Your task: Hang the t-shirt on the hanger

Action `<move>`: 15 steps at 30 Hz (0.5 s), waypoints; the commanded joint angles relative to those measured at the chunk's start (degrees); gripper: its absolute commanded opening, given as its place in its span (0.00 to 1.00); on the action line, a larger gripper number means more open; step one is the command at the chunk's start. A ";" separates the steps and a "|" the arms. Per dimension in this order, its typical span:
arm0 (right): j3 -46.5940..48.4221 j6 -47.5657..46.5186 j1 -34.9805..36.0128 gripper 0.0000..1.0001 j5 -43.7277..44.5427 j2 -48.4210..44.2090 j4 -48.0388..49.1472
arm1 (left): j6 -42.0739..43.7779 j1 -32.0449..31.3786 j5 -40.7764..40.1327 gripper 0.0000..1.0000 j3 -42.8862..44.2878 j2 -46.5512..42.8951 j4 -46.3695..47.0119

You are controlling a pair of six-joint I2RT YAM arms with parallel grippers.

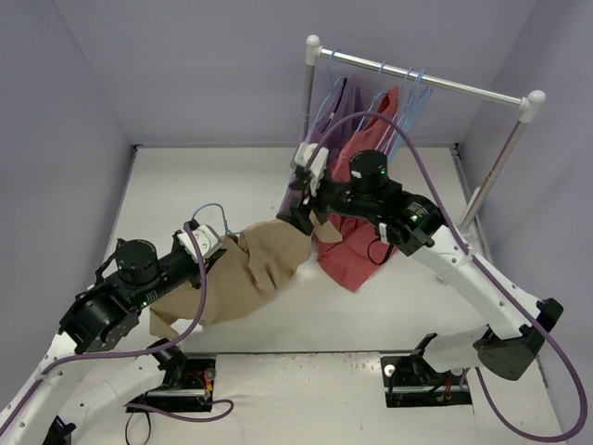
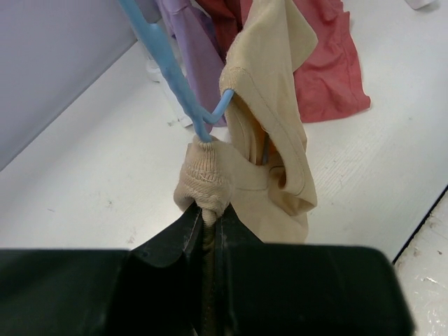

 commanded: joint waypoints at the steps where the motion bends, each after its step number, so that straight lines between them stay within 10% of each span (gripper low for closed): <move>1: 1.73 -4.89 0.11 0.63 -13.81 3.28 -0.81 | 3.71 -0.32 3.02 0.00 6.79 2.54 2.74; 15: -0.87 -7.08 0.08 0.49 -15.82 4.59 -0.81 | 7.13 -0.24 8.35 0.00 10.91 6.93 -0.16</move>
